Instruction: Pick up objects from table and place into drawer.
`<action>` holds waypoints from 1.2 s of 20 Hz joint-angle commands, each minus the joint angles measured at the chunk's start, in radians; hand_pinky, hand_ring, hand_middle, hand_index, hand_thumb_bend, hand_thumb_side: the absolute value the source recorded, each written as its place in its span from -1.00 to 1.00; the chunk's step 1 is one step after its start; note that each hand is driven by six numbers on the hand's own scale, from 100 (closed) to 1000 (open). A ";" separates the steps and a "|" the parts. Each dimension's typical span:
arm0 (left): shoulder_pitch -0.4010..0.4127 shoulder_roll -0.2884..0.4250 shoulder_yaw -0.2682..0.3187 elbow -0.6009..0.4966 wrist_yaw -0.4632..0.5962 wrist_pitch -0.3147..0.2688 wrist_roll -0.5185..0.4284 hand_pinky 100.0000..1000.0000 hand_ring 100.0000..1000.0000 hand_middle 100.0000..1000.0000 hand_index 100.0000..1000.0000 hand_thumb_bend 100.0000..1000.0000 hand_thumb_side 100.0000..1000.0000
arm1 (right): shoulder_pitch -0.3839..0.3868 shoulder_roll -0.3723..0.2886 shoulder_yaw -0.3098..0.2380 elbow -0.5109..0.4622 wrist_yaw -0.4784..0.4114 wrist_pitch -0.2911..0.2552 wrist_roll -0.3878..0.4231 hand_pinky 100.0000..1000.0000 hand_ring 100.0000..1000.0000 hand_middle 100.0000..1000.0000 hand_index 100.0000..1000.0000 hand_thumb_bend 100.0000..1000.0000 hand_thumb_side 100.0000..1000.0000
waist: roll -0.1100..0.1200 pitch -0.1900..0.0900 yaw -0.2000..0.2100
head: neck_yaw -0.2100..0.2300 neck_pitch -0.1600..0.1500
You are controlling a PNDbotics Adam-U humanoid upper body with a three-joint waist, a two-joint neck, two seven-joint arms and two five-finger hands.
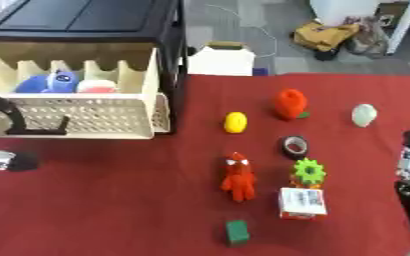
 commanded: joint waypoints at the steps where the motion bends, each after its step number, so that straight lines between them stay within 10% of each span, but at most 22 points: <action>1: -0.007 0.045 0.020 -0.016 -0.003 0.013 -0.008 -1.00 -1.00 -1.00 0.50 0.28 1.00 | -0.005 -0.008 -0.009 -0.013 -0.006 -0.001 -0.001 0.02 -0.01 -0.27 0.44 -1.00 0.47 | 0.000 -0.021 0.000 | 0.003 -0.011; 24: -0.010 0.047 0.081 -0.078 0.026 0.027 0.005 -1.00 -1.00 -1.00 0.81 0.20 1.00 | 0.001 -0.007 -0.012 -0.013 -0.005 0.004 -0.004 0.02 -0.01 -0.26 0.44 -1.00 0.48 | -0.004 -0.028 0.004 | 0.002 -0.010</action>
